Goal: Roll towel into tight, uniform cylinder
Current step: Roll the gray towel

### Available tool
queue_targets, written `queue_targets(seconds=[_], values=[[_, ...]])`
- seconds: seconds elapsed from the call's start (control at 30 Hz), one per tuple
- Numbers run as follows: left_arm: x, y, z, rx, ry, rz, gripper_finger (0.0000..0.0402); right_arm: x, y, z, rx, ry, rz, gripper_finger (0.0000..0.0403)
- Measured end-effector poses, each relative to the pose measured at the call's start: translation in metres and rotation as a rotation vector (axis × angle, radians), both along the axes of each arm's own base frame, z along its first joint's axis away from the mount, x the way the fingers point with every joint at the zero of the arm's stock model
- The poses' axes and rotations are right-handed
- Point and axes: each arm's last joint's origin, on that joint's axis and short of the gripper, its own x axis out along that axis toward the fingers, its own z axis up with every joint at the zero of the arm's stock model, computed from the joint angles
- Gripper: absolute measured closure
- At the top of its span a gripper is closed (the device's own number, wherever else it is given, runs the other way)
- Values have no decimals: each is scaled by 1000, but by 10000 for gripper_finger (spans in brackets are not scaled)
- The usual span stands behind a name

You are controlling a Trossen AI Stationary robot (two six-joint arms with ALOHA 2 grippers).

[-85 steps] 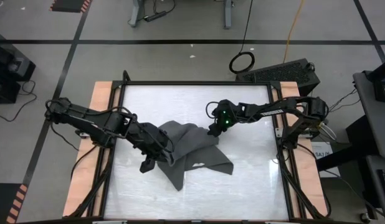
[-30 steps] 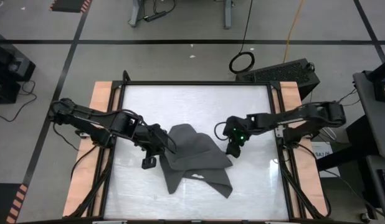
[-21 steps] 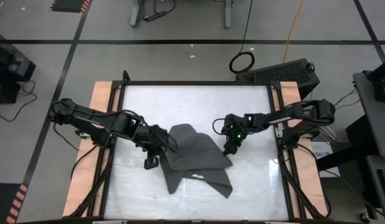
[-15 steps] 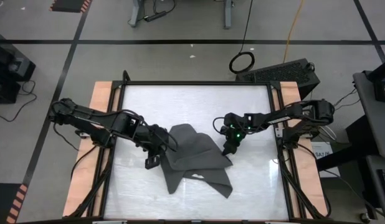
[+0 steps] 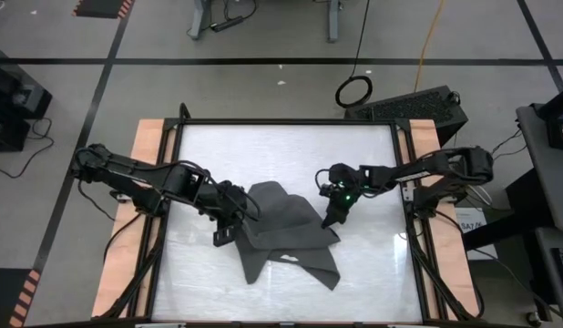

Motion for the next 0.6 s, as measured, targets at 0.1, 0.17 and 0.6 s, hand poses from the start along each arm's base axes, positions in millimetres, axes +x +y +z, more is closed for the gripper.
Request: queue_targets(seconds=[0.1, 0.17, 0.6], values=[[0, 0, 0, 6, 4, 3, 396, -3, 12, 15, -5, -29, -11, 400], [-1, 1, 0, 12, 4, 5, 395, -6, 23, 25, -10, -55, -6, 401], [0, 1, 0, 53, -12, -60, 392, -26, 55, 24, -181, 197, -351, 310]])
